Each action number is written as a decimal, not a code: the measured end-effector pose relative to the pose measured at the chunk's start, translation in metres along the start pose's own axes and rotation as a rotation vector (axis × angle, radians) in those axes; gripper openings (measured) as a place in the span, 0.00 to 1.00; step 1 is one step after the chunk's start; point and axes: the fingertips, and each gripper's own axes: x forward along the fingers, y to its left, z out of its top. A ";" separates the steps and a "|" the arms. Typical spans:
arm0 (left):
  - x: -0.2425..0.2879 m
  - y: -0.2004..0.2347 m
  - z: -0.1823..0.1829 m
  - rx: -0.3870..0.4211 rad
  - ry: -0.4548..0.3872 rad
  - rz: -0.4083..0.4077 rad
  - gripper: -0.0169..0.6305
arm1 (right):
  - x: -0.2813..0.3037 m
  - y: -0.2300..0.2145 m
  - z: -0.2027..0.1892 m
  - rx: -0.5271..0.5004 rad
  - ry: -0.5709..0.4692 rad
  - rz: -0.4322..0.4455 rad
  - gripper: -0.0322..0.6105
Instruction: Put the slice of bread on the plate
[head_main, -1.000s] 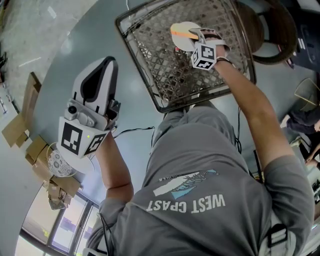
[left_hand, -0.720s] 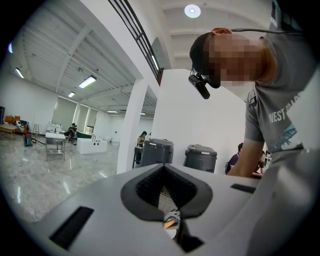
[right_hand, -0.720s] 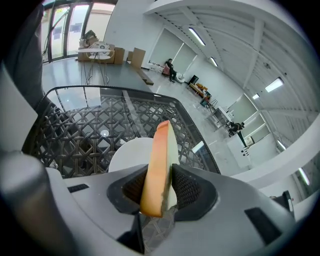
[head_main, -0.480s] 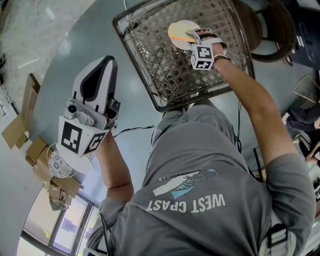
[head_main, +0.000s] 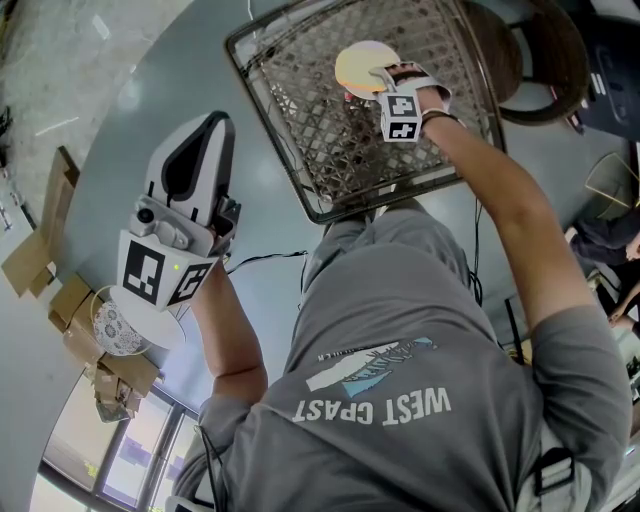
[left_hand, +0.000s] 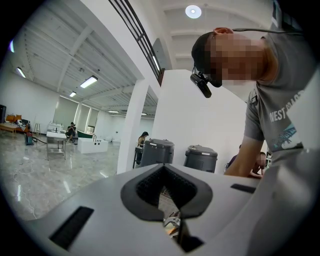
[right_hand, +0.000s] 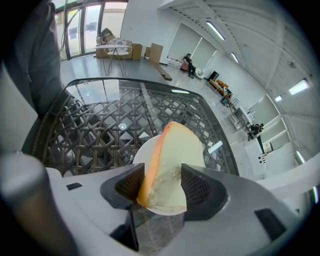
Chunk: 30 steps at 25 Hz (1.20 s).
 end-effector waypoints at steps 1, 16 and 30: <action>0.001 -0.001 -0.001 0.000 0.000 0.001 0.04 | 0.001 0.003 -0.002 0.003 0.002 0.016 0.37; 0.001 -0.020 0.013 0.022 -0.015 -0.013 0.04 | -0.016 0.002 0.012 0.296 -0.039 0.182 0.41; -0.003 -0.062 0.038 0.063 -0.065 -0.054 0.04 | -0.153 -0.047 0.048 0.605 -0.392 0.047 0.17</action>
